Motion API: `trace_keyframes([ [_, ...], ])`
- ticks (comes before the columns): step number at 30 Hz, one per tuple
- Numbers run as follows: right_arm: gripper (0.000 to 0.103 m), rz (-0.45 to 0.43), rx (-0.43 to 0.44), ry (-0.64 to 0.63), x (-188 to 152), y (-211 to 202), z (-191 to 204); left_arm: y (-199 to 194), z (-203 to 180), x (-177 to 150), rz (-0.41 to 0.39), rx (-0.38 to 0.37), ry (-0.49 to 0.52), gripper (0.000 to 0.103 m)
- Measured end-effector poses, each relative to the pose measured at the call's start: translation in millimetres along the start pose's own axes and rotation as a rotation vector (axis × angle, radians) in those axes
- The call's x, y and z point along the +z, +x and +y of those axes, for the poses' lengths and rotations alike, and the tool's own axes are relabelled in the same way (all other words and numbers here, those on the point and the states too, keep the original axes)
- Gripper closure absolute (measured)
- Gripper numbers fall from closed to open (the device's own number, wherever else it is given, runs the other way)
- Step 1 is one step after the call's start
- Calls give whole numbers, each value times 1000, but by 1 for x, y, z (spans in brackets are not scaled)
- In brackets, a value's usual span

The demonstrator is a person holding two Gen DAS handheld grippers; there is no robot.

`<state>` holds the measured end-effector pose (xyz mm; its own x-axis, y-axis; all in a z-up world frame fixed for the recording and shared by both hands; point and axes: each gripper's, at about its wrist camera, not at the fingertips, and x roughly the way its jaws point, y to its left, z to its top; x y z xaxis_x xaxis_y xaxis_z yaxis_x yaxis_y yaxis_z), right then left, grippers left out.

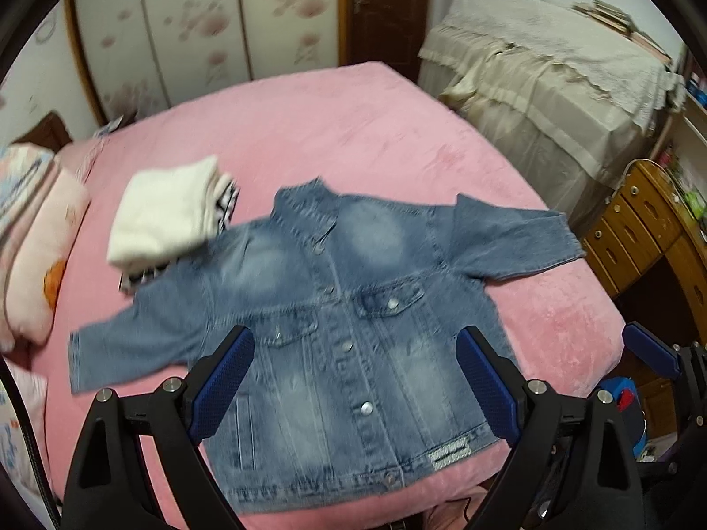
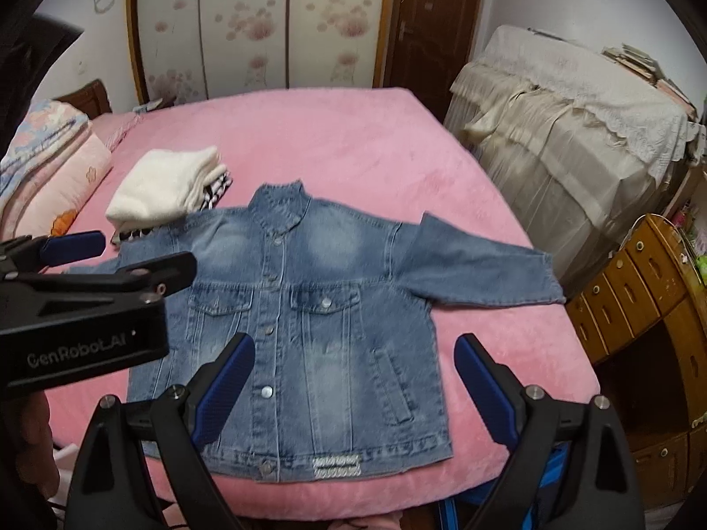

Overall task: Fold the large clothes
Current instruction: 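Grasp the cuff of one denim jacket sleeve with the right tool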

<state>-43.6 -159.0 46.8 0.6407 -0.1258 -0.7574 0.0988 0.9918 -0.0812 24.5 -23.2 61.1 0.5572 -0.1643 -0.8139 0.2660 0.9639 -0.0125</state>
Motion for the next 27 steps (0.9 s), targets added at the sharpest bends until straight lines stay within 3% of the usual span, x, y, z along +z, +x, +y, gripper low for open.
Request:
trace_keyframes([
  [9,11,-28,27,230,24,14,-91,-14,-39,57,-99,-92,-12,11],
  [15,11,-15,14,315,27,50,-158,8,-88,92,-124,-153,19,11],
  [20,11,34,10,403,23,109,-234,78,-140,116,-25,-174,42,11],
  [27,11,108,16,445,14,201,-326,195,-202,124,46,-158,22,11],
])
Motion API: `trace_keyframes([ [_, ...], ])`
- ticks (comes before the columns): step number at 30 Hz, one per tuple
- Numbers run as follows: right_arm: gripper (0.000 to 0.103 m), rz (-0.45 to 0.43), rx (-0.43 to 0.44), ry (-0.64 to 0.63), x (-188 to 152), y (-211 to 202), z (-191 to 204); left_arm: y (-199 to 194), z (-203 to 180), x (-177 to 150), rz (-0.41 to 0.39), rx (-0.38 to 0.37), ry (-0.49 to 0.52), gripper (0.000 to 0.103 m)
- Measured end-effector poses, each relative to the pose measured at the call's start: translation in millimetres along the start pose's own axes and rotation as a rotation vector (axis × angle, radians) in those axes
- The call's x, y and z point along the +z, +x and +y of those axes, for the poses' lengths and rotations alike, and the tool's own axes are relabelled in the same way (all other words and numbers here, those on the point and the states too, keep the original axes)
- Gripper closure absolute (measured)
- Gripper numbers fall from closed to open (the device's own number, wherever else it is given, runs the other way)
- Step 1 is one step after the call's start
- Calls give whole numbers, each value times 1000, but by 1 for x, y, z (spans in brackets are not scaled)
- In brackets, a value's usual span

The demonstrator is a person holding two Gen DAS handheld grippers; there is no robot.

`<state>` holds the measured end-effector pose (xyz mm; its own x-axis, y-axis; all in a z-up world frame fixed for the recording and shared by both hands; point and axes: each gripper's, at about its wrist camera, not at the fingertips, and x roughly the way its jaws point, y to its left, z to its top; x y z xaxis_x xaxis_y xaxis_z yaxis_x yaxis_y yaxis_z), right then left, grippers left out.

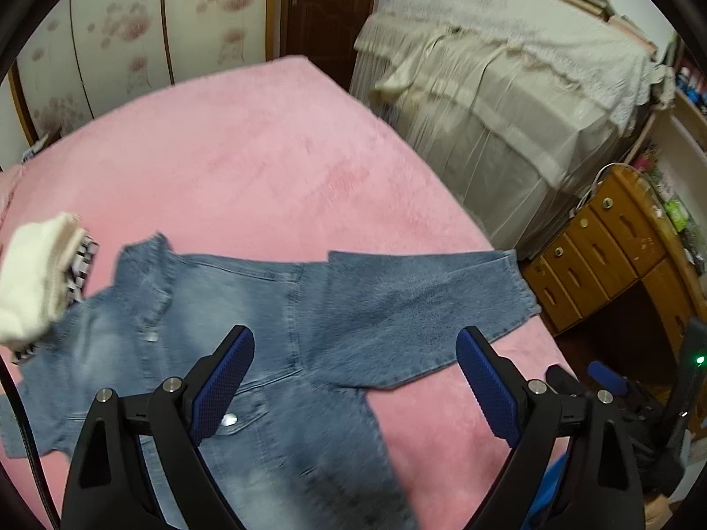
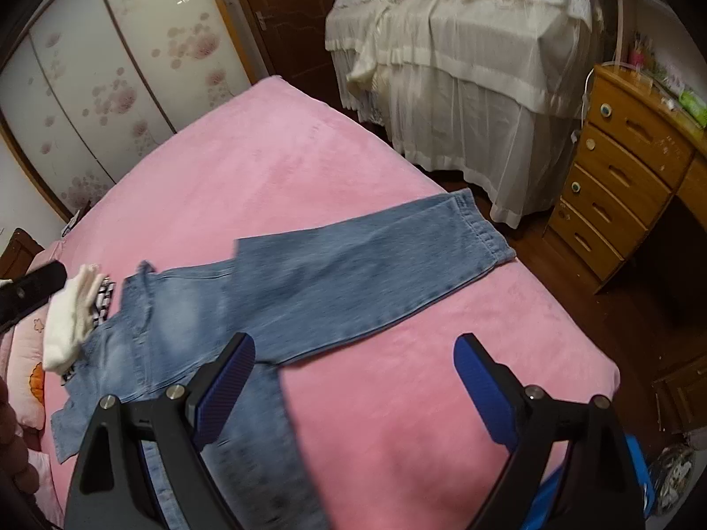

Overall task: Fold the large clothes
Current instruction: 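Grasp the cuff of one denim jacket sleeve with the right tool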

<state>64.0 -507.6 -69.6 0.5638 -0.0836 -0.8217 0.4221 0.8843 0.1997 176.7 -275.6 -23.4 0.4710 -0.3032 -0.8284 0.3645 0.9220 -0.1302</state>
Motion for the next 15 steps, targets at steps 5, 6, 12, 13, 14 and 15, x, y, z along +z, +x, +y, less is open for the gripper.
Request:
trace_keyframes([
  [5,18,51,47,93,22,61,-53,90,-19,-1,60,8,-27,11],
  [6,19,66,54,128,24,73,-64,103,-21,0,71,7,-31,11],
  [12,31,148,103,360,28,144,-126,164,-33,1,111,7,-44,11],
  [13,33,153,110,387,28,152,-135,165,-34,2,112,7,-46,11],
  [14,33,156,113,407,28,160,-141,170,-33,3,117,10,-49,11],
  [15,34,161,113,422,27,166,-146,176,-35,2,122,12,-51,11],
])
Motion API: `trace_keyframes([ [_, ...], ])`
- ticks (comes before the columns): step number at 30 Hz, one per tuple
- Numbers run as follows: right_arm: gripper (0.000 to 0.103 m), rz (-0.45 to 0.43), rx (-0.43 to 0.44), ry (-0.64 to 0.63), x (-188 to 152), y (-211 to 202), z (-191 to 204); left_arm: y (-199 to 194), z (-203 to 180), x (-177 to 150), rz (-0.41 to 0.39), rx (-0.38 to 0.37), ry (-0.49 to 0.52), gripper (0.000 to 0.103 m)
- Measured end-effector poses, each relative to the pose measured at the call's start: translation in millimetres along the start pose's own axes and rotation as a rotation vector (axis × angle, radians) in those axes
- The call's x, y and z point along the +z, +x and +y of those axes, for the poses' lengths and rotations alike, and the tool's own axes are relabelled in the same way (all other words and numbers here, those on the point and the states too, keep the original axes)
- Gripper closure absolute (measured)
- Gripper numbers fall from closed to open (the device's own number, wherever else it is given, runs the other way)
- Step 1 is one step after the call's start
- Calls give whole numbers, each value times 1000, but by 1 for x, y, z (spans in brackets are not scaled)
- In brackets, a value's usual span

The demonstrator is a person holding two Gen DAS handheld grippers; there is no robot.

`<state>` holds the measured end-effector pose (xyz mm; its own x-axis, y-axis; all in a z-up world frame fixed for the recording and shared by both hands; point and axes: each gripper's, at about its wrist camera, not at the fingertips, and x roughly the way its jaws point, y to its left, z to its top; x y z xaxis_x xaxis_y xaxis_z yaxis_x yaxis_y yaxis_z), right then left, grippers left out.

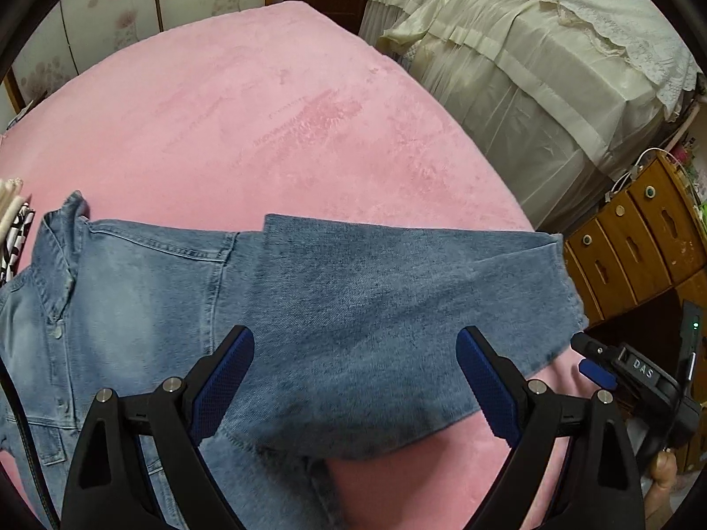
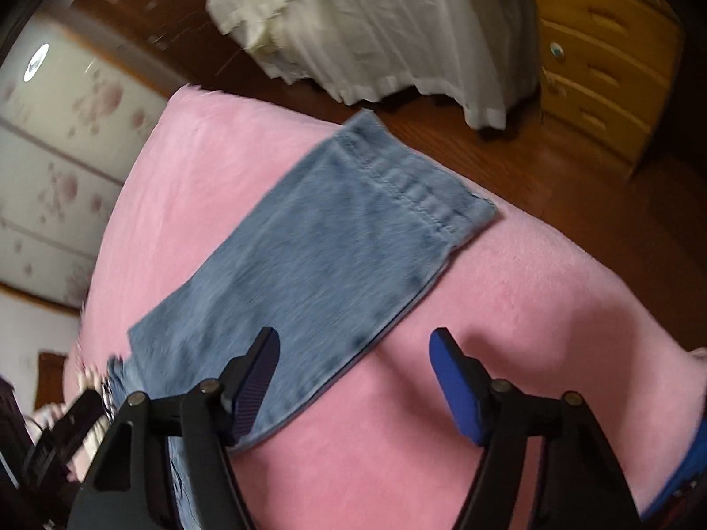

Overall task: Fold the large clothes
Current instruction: 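Grasp the cuff of one denim jacket sleeve with the right tool, then fold the held sleeve across the jacket front and open the right tool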

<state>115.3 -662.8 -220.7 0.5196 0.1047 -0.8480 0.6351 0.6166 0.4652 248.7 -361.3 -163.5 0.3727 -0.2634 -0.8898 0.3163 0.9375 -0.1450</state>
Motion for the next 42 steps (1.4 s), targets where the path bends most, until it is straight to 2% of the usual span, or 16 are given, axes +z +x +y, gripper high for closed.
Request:
trace_keyframes([
  [5,49,29,27,53,11,27,-16,18,-4,2,17,-11,-26,11],
  [9,57,1,20,60,23,37,-17,20,-6,4,18,-17,-29,11],
  [10,62,-7,12,66,27,39,-17,20,-6,4,18,-16,-31,11],
  [11,76,-16,-3,62,29,40,-16,19,-6,4,18,-17,-37,11],
  [12,83,-25,-16,53,33,41,-15,14,-4,4,17,-18,-44,11],
  [14,94,-48,-27,22,34,35,-5,5,3,3,14,-17,-63,11],
  [17,96,-125,-9,-91,27,4,27,-16,18,0,7,-8,-90,11],
  [21,97,-192,120,-277,10,-46,94,-52,49,-8,-17,21,-118,11],
  [26,97,-221,281,-593,-47,-88,201,-102,108,-24,-62,64,-191,11],
  [28,97,-186,342,-701,-76,-87,239,-116,134,-34,-74,78,-228,11],
  [31,97,-118,373,-843,-127,-66,285,-125,177,-54,-83,90,-278,11],
  [33,97,-77,358,-910,-161,-43,304,-118,204,-70,-68,88,-303,11],
  [36,94,-40,239,-1045,-217,10,321,-97,233,-92,-30,66,-335,11],
  [38,87,25,145,-1113,-251,47,323,-77,250,-110,19,36,-367,11],
  [40,86,100,95,-1108,-271,71,315,-59,264,-123,60,-18,-401,11],
  [42,86,160,91,-1048,-275,81,304,-46,273,-133,91,-81,-429,11],
])
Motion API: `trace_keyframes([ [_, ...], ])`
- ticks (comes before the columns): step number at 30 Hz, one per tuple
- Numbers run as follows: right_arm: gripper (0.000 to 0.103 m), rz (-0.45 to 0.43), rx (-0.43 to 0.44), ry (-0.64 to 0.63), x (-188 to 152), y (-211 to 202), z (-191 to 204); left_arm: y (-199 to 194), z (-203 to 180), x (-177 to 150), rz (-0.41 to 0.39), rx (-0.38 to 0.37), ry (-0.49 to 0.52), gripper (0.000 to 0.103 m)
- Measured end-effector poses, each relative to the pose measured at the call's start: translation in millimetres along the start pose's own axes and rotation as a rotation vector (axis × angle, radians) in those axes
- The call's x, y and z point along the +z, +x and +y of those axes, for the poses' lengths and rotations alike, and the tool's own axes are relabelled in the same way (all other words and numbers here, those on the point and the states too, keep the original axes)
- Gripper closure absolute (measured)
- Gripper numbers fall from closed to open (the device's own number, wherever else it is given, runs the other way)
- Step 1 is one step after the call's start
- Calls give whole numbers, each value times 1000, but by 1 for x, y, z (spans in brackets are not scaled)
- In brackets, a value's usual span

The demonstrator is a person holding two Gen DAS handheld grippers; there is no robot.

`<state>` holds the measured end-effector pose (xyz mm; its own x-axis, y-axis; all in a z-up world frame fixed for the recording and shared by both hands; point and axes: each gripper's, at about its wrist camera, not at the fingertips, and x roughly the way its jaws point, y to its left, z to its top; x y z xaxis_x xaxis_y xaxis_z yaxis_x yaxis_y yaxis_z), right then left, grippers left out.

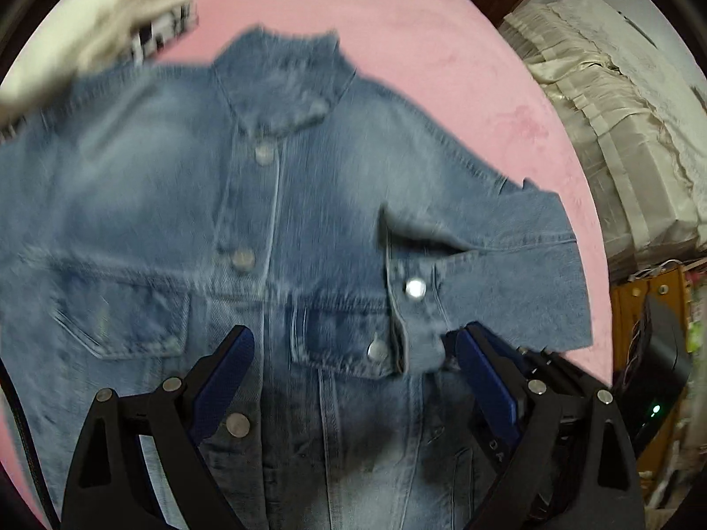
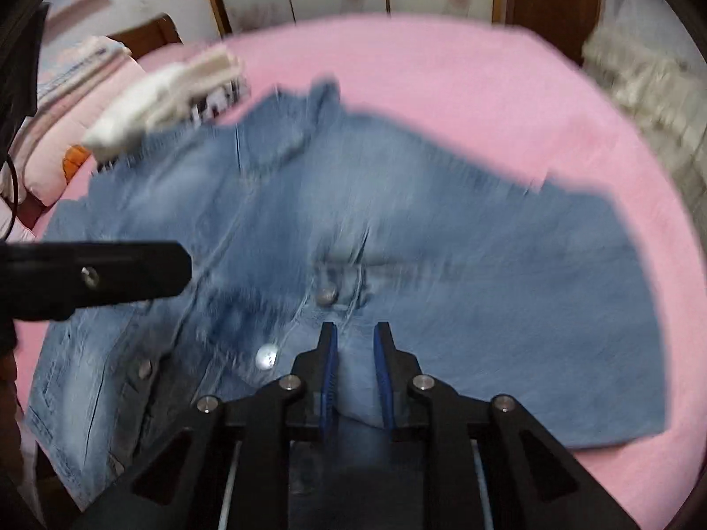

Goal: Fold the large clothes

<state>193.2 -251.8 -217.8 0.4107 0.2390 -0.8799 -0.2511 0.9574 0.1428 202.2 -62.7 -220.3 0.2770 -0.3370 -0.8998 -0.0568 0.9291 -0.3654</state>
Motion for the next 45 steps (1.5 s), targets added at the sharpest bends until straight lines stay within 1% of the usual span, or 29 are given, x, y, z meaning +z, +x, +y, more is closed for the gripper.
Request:
trace_keyframes([
  [1,82,11,17,37,-4,0,-4,4,2,-2,8,-32,-5,11],
  [2,74,13,24,67,-9,-4,-8,7,6,-3,12,-64,-7,11],
  [4,65,5,21,108,-17,-17,-12,13,7,-5,19,-141,-10,11],
  [6,65,-11,10,132,-23,-29,-19,21,6,-5,35,-226,-23,16],
  [8,65,-16,13,151,-29,-38,-27,36,5,-5,73,-325,-56,33],
  [9,65,-18,14,164,-31,-41,-30,45,5,-5,98,-363,-75,39],
  [10,65,-20,15,177,-34,-44,-33,57,5,-6,130,-403,-103,48],
  [11,65,-19,15,189,-36,-46,-36,65,5,-7,148,-416,-120,50],
  [12,65,-19,16,198,-37,-46,-37,74,5,-9,168,-428,-142,50],
  [15,65,-21,19,223,-40,-47,-38,85,5,-14,189,-477,-199,50],
  [17,65,-21,32,249,-44,-48,-40,95,8,-18,193,-507,-234,50],
  [19,65,-15,50,276,-46,-46,-41,104,13,-24,203,-554,-280,50],
  [22,65,-6,66,295,-52,-47,-42,116,15,-28,212,-589,-330,50],
  [26,65,2,70,295,-54,-46,-43,124,8,-23,221,-609,-358,50],
  [27,65,4,73,298,-55,-46,-44,124,4,-21,218,-603,-356,50],
  [28,65,3,73,301,-55,-45,-45,122,-3,-18,210,-594,-346,52],
  [29,65,2,70,303,-55,-46,-46,118,-10,-14,195,-592,-333,68],
  [31,65,-2,67,311,-55,-48,-50,108,-20,-3,170,-594,-307,84],
  [33,65,-6,60,319,-55,-49,-53,103,-32,3,153,-565,-283,87],
  [34,65,-8,53,323,-55,-50,-55,102,-36,6,153,-530,-271,92],
  [35,65,-7,46,326,-54,-51,-56,100,-40,8,154,-494,-254,94],
  [38,65,-9,23,342,-53,-54,-63,86,-56,18,131,-412,-188,97],
  [39,65,-9,11,349,-53,-55,-65,76,-61,22,110,-398,-160,97],
  [41,65,-14,-18,367,-54,-58,-73,43,-71,33,25,-368,-83,97],
  [42,65,-16,-31,377,-55,-58,-76,20,-78,41,-33,-347,-31,97],
  [43,65,-19,-45,390,-56,-59,-81,2,-77,46,-79,-337,6,97],
  [45,65,-23,-58,406,-56,-59,-88,-32,-80,59,-168,-311,62,98],
])
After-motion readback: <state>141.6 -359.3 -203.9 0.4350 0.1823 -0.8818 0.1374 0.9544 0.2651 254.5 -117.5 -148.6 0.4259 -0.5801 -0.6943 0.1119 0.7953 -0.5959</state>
